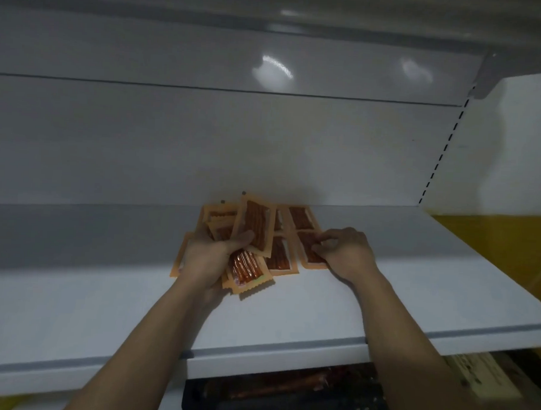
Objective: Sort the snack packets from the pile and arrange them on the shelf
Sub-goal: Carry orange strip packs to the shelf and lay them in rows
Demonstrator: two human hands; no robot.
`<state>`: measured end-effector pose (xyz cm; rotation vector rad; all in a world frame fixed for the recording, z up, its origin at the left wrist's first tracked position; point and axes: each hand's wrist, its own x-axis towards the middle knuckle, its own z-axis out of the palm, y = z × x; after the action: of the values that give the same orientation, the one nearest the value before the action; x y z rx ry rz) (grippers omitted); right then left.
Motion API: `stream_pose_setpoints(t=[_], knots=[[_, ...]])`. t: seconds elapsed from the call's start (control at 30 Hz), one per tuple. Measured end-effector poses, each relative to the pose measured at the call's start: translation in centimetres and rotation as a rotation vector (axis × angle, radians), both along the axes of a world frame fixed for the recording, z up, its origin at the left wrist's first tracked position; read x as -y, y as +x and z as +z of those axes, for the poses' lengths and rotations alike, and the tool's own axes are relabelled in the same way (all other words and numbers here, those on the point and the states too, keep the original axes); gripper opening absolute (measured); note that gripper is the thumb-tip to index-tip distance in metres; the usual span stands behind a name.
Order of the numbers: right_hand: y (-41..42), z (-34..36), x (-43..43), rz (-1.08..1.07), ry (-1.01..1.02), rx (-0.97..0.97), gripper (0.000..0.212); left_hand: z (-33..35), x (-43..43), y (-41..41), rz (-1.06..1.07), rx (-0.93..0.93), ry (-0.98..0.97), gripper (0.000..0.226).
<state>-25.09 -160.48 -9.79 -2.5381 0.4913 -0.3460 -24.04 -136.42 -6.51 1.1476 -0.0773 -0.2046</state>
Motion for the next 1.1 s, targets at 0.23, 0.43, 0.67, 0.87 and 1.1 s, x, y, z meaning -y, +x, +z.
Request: stream_pose_setpoints(t=[0.23,0.43,0.67,0.87,1.1], knots=[[-2.1,2.7,-5.3,0.087,0.514,0.472,0.033,0.6,-0.7,-0.6,0.018,0.08,0.135,0.032],[-1.7,2.8,-12.4,0.248,0.797,0.458,0.036,1.4,-3.2,-1.7,-0.107,0.114,0.218,0.037],[-2.3,1.9,-17.0,0.152,0.927,0.42,0.026,1.2,-9.2,-3.2,-0.194,-0.113,0.071,0.033],[-4.9,0.9,-19.7,0.253,0.764,0.255,0.041,0.6,-15.4,-2.7,0.021,-0.06,0.24,0.033],[-6.0,0.5,-23.2,0.199,0.339,0.093,0.047,-0.9,-18.6,-1.7,0.111,0.01,0.439,0.042]])
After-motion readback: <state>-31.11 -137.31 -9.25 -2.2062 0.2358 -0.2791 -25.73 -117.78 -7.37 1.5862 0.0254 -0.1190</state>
